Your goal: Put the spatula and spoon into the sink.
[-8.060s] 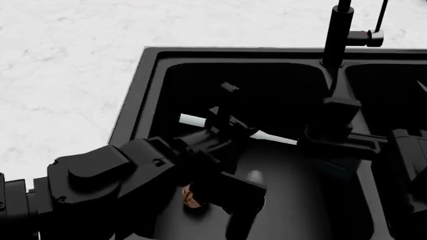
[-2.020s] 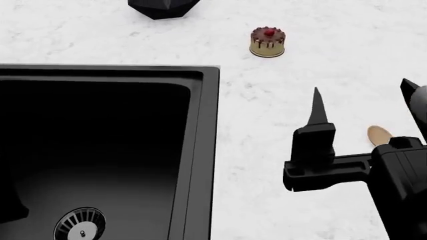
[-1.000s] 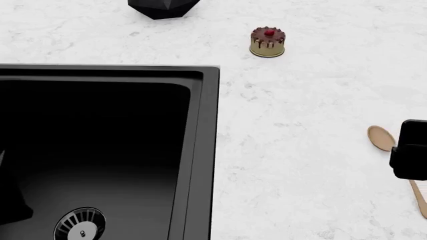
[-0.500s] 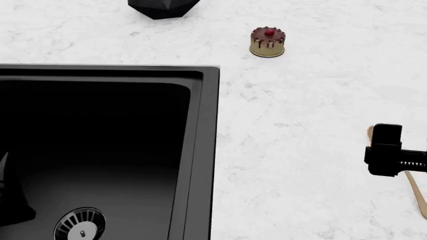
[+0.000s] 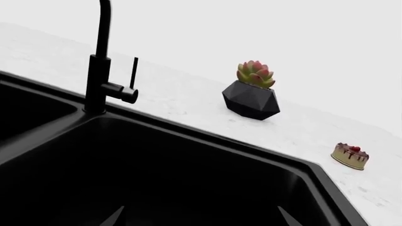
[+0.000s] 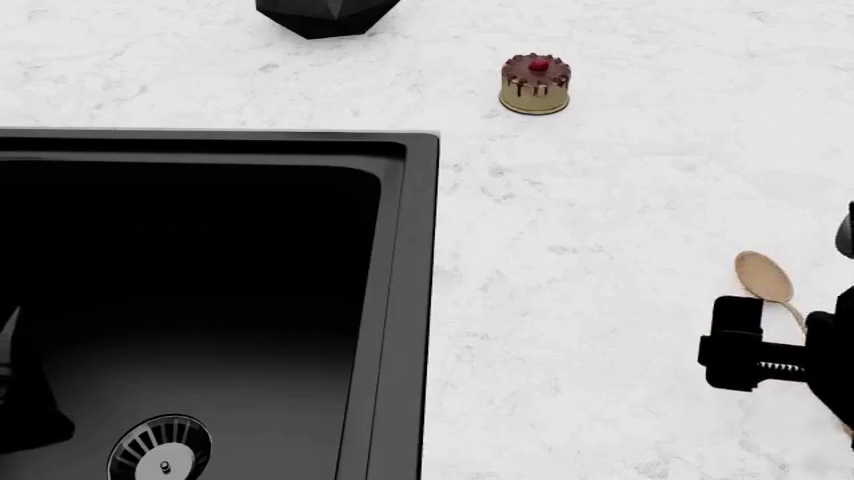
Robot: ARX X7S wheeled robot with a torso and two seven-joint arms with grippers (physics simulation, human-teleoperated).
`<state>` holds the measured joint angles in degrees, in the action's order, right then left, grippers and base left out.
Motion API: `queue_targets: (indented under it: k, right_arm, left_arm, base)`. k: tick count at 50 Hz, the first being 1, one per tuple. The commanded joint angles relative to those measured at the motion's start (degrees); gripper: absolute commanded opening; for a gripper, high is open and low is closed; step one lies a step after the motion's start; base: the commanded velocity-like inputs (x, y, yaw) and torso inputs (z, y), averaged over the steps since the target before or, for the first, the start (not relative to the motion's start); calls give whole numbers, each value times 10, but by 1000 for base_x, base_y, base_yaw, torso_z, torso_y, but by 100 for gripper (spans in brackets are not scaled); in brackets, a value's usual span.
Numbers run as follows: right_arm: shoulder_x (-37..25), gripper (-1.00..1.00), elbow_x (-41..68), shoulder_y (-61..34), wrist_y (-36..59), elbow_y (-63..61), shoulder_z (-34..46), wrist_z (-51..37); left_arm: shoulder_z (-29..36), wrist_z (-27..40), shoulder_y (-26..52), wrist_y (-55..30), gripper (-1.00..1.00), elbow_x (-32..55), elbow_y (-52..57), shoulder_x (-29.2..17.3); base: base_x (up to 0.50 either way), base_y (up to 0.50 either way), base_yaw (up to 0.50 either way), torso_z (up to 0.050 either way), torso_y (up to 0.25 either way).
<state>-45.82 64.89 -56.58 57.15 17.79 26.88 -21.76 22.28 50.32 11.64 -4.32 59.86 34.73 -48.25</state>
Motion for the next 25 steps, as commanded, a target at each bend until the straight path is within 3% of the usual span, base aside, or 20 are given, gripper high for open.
queue_targets:
  k: [1, 12, 18, 19, 25]
  right_arm:
    - [32, 100, -32, 20, -13, 26, 8, 28]
    - [34, 100, -21, 41, -17, 25, -1, 17]
    - [48, 100, -84, 18, -53, 113, 42, 73]
    - [47, -100, -77, 22, -56, 115, 36, 80]
    - [43, -100, -102, 21, -63, 108, 62, 97]
  left_arm:
    - [-17, -16, -5, -5, 100, -13, 0, 9]
    - [-22, -19, -17, 3, 100, -16, -1, 7]
    - [-23, -21, -22, 6, 100, -18, -3, 6]
    - [-24, -21, -22, 7, 100, -18, -3, 6]
    - [-25, -26, -26, 12, 100, -20, -8, 7]
  base:
    - [0, 0, 0, 0, 0]
    - [1, 0, 0, -1, 0]
    - [4, 0, 2, -2, 0]
    - [0, 0, 0, 0, 0]
    - [2, 0, 0, -2, 0]
